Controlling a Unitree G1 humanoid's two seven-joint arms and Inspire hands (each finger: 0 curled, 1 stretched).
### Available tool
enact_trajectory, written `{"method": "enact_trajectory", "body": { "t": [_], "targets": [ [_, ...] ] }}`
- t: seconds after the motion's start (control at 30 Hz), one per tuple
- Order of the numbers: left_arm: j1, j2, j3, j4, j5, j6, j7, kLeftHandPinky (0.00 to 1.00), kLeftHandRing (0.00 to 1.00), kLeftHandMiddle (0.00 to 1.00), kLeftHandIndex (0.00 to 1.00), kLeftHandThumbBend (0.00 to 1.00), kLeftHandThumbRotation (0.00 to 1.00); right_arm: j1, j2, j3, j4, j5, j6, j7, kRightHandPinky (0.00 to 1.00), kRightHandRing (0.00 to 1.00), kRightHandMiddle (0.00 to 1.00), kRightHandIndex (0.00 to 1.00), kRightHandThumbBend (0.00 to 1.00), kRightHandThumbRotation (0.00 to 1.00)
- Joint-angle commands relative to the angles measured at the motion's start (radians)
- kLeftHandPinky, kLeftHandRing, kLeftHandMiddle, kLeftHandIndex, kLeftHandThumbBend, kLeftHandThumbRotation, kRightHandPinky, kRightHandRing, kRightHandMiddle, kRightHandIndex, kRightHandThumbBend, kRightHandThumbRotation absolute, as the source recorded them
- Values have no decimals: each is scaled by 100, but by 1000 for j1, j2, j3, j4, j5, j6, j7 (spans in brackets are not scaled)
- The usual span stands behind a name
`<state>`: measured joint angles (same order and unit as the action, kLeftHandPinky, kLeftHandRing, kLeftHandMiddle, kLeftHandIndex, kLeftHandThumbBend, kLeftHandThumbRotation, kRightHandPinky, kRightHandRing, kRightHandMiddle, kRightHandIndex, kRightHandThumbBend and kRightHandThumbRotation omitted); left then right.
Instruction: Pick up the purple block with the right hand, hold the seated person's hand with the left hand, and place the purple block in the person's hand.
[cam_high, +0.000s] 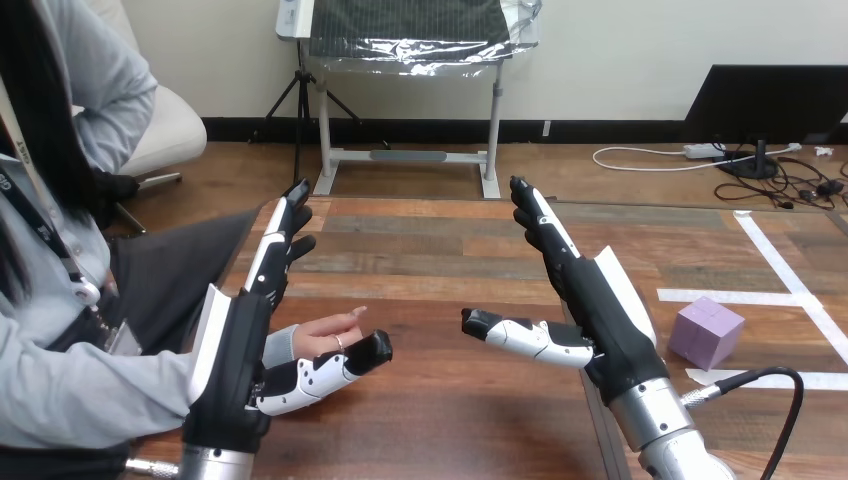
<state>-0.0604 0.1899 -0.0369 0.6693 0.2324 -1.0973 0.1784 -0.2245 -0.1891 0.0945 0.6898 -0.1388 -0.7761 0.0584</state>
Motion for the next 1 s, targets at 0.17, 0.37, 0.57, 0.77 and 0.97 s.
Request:
{"method": "enact_trajectory", "body": {
  "t": [0.17, 0.37, 0.57, 0.77, 0.97],
  "targets": [
    [-53, -8, 15, -6, -7, -15, -5, 88, 95, 97, 97, 100, 61, -71, 12, -16, 10, 10, -35, -6, 100, 100, 100, 100, 100, 50],
    [-53, -11, 18, -8, -8, -11, -8, 88, 94, 97, 96, 100, 61, -73, 10, -17, 15, 10, -37, -7, 100, 100, 100, 100, 100, 51],
    [-57, -12, 16, 3, -23, -20, -21, 88, 95, 97, 96, 100, 61, -77, 3, -17, 19, -14, -41, -27, 100, 100, 100, 100, 100, 52],
    [-58, -13, 20, 2, -16, -16, -21, 88, 94, 97, 96, 100, 61, -83, -3, -19, 28, -29, -50, -39, 99, 100, 99, 100, 100, 53],
    [-57, -15, 19, 0, -33, -10, -37, 88, 95, 97, 96, 100, 60, -87, -14, -21, 25, -60, -46, -69, 97, 99, 97, 100, 100, 54]
  ]
}}
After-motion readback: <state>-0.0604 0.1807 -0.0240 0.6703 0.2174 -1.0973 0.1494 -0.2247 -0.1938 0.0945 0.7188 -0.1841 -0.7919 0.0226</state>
